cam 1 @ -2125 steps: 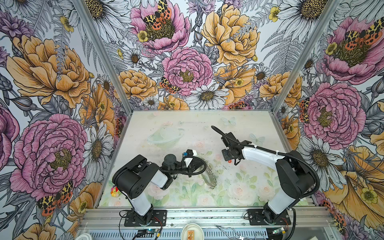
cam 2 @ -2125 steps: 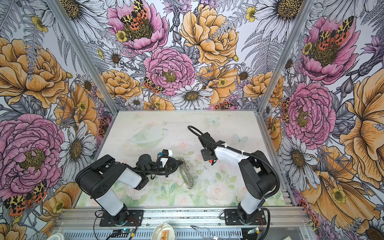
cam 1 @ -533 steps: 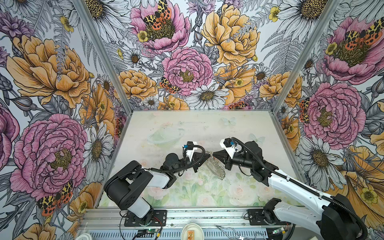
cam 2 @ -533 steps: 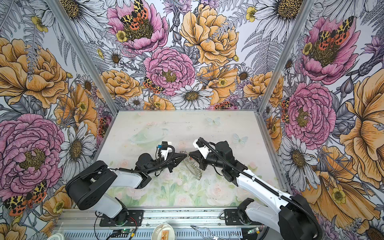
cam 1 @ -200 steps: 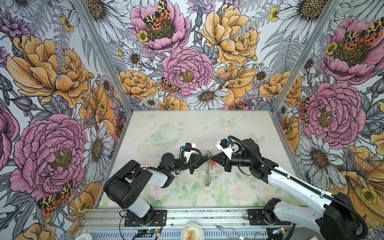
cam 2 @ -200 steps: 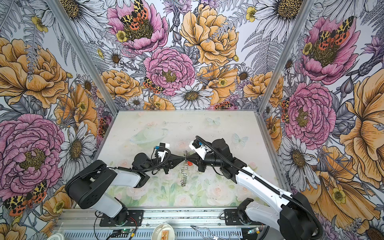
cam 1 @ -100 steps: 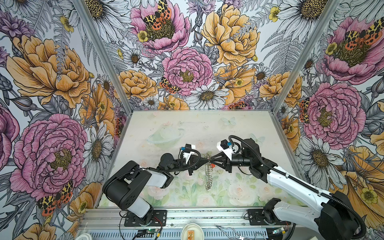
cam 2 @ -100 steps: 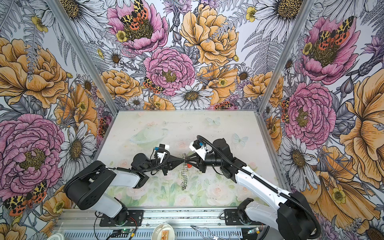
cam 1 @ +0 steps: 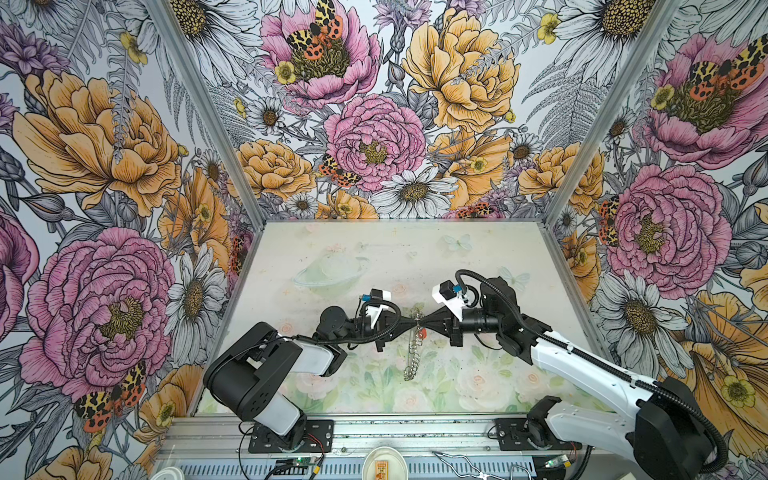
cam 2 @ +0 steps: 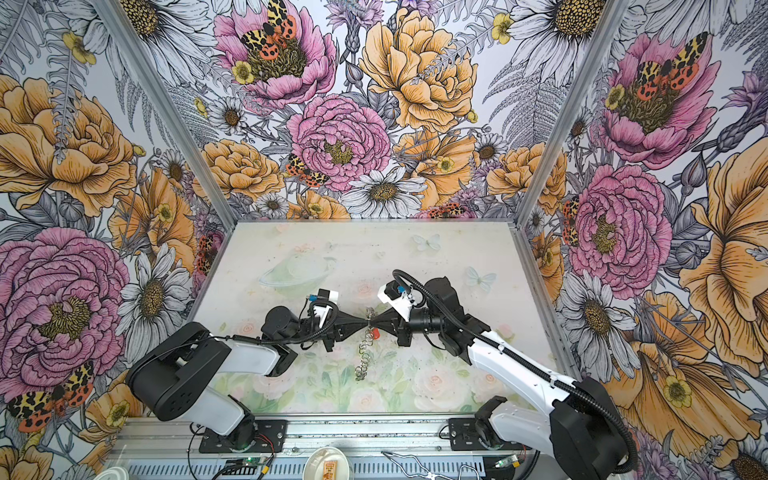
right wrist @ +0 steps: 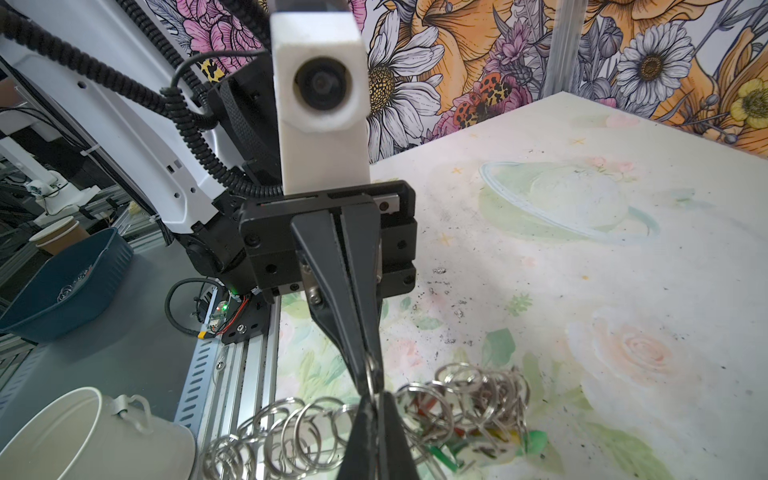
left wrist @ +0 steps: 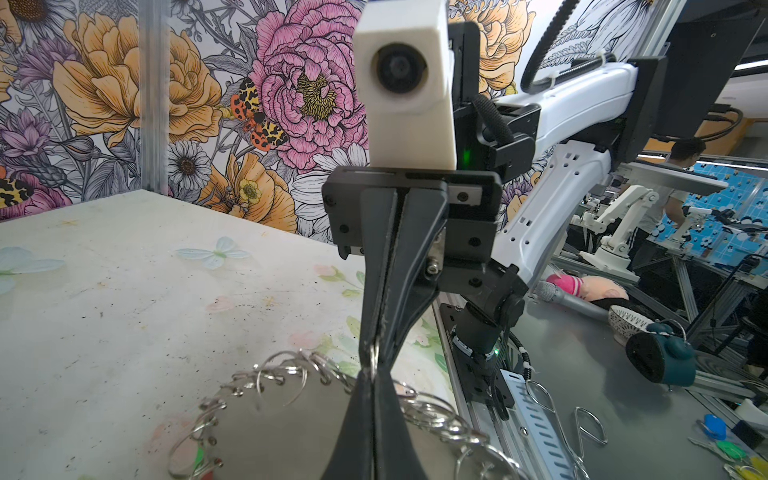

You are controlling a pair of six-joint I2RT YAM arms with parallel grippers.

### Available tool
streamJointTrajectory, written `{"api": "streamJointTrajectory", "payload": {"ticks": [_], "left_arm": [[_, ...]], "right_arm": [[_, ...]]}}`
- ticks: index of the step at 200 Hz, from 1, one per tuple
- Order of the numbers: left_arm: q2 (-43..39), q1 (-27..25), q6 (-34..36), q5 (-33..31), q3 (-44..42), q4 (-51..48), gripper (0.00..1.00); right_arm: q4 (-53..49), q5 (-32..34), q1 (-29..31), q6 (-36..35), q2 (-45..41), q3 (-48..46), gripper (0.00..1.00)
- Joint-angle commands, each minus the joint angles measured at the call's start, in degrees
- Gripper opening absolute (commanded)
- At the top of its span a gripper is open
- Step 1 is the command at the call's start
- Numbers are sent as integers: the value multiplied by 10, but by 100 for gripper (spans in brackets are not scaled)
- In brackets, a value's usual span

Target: Put the keys on the keyring

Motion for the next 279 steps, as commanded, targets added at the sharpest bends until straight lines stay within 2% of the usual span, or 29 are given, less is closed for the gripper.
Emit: {"api": "streamJointTrajectory", "payload": {"ticks": [1,26,48,88,130,188,230,279], "left_arm": [[-10,2,8,9,5,40,0],[-6,5,18,3,4,25,0],[-14,5,58,-20,1,-35,8],[-57,11,126,-49,-2,-156,25],[-61,14,142,-51,-2,-180,28],[-48,5,143,-46,4,-169,29],[-48,-2,151,-40,9,-190,26],[-45,-6,156,-37,18,-211,9]], "right_arm": [[8,-14,13,-8,11,1,0],[-37,70,17,-15,6,20,0],[-90,148,17,-9,14,50,0],[-165,171,20,-22,31,95,0],[-240,178,34,-48,52,140,0],[-259,157,51,-56,63,170,0],[-260,138,61,-59,72,179,0],[-260,132,65,-63,76,179,0]]}}
